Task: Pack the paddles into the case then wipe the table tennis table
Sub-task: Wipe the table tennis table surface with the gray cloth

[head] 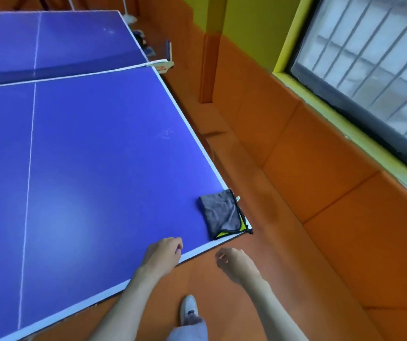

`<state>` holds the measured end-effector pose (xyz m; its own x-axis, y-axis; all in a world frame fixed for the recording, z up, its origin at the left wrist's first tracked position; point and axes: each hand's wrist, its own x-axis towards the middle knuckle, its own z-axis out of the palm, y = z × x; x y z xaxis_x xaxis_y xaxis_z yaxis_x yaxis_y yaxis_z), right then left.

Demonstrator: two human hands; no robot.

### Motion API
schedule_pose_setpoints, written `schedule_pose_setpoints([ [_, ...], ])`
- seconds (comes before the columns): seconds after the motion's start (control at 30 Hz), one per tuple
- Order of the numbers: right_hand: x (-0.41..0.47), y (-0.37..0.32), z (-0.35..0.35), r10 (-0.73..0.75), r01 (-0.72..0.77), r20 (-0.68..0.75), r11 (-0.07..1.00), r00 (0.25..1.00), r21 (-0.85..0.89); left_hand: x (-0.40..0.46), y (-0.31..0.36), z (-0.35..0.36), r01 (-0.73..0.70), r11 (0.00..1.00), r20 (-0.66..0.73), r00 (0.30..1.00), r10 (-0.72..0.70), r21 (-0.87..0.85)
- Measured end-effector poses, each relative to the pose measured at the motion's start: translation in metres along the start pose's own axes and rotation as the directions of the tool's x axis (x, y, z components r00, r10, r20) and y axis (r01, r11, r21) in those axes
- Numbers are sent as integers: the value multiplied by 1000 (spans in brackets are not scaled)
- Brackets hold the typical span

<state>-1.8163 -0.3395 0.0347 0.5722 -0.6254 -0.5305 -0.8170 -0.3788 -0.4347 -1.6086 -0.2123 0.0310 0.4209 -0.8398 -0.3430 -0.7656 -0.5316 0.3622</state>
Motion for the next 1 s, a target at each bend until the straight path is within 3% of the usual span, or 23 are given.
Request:
schedule_pose_setpoints([
  [0.13,49,22,-12,139,-153,69,945,988,289,39,-8,13,63,997,19,998,-62,-52],
  [0.3,99,59,-19,423,-323,-33,739,906,591,66,-6,27,113,992,69,992,-109,-55],
  [0.47,123,71,-27,537,-447,14,687,843,573,77,8,39,152,985,99,985,-144,-80],
  [0.63,136,71,-37,579,-514,24,703,815,490,86,27,49,180,981,113,979,-172,-66],
  [0.87,135,93,-62,592,-520,53,658,804,544,105,52,49,257,959,128,962,-243,-115],
  [1.0,141,97,-74,542,-452,-35,734,840,507,114,54,41,313,941,81,949,-305,-126],
])
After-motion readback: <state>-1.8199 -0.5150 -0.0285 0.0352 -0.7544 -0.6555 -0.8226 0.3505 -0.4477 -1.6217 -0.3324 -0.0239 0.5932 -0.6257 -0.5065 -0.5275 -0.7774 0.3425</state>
